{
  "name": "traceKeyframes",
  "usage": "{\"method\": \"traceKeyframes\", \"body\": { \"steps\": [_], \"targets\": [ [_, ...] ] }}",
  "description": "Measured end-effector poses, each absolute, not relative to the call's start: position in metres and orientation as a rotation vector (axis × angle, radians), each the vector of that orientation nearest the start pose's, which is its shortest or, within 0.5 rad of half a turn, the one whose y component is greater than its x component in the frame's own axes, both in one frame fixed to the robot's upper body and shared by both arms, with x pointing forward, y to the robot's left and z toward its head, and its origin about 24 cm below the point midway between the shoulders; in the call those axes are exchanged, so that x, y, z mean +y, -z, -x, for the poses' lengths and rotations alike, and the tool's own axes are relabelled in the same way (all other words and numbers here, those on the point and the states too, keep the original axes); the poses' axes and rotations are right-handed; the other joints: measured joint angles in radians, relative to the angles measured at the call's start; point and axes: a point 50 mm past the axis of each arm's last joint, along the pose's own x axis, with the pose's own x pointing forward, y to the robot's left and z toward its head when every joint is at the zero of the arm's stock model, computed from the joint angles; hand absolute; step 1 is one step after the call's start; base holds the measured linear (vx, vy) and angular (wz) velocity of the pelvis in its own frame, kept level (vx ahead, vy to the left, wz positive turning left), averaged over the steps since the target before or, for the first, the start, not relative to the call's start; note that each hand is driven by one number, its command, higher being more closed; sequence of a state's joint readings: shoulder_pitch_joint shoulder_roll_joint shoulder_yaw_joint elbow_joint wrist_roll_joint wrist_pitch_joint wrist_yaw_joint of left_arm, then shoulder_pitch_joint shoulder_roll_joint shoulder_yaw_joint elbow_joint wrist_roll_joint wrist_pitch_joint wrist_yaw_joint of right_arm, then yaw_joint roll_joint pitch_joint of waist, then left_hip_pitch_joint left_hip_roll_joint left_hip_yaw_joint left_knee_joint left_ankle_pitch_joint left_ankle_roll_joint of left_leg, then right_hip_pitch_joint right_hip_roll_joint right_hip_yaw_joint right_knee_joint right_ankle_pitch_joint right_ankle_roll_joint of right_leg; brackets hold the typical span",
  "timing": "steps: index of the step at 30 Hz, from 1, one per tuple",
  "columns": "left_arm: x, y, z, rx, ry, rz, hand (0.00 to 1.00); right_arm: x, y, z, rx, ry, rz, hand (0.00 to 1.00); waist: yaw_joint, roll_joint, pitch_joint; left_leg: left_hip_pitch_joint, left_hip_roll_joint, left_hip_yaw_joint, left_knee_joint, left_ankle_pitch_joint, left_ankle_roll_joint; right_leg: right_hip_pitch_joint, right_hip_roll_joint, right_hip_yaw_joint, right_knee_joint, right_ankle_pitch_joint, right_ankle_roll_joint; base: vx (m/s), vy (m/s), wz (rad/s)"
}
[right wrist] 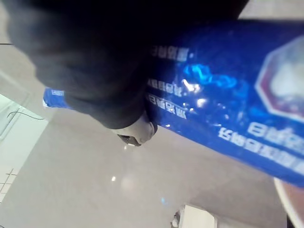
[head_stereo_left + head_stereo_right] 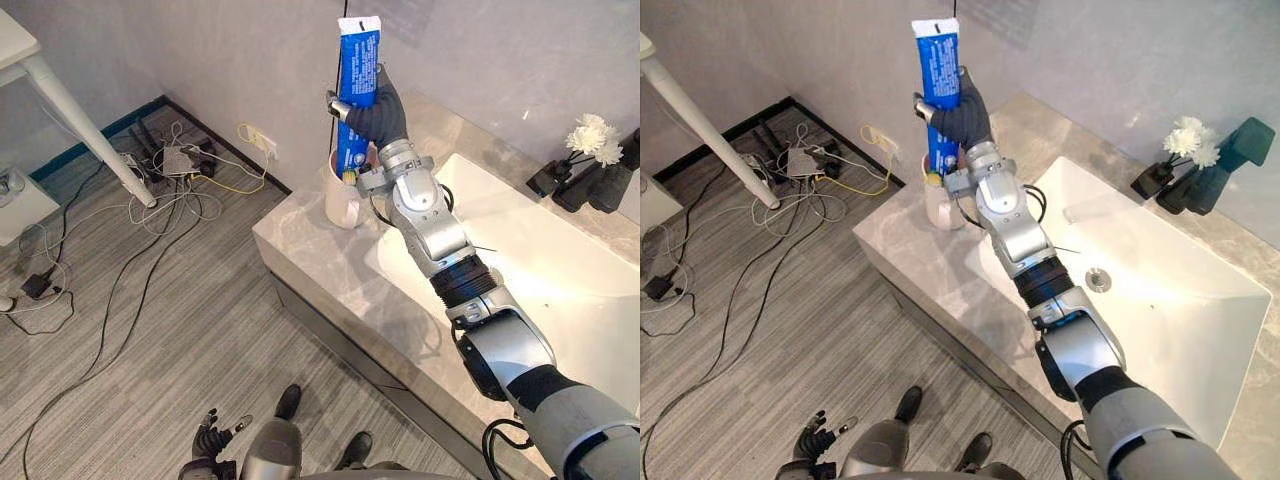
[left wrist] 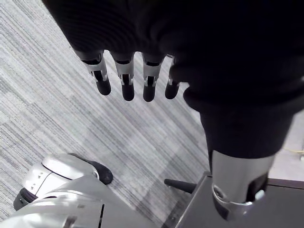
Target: Organize washtable
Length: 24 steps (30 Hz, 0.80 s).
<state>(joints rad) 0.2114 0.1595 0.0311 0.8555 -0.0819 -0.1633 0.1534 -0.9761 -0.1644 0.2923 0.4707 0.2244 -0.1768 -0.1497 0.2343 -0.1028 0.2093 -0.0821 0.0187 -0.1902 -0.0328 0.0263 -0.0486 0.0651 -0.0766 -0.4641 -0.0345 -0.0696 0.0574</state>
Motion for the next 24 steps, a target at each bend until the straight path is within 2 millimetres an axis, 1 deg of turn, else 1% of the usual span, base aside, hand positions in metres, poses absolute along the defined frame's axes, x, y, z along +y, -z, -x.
{"method": "traceKeyframes", "body": {
  "steps": [4,5,24],
  "targets": [
    [0.227,0.14,-0.093,0.885,-0.322,-0.126,0.0,-0.058,-0.237,-0.371,-0.576,-0.279,0.089,1.0,-0.001,0.0,0.0,0.0,-0.001,-0.001,0.0,0.0,0.0,0.0,-0.001,-0.001,0.0,0.0,0.0,0.0,0.0,0.0],
    [0.227,0.14,-0.093,0.885,-0.322,-0.126,0.0,-0.058,-0.237,-0.371,-0.576,-0.279,0.09,0.0,-0.001,0.0,0.0,0.0,-0.001,-0.001,0.0,0.0,0.0,0.001,-0.001,-0.001,0.0,0.0,0.0,0.0,0.0,0.0],
    [0.227,0.14,-0.092,0.891,-0.33,-0.114,0.0,-0.062,-0.228,-0.369,-0.573,-0.269,0.108,0.0,-0.002,-0.001,-0.001,0.016,-0.002,-0.001,-0.003,0.0,0.0,0.0,-0.01,0.0,0.036,-0.021,0.006,0.0,0.0,0.0]
  ]
}}
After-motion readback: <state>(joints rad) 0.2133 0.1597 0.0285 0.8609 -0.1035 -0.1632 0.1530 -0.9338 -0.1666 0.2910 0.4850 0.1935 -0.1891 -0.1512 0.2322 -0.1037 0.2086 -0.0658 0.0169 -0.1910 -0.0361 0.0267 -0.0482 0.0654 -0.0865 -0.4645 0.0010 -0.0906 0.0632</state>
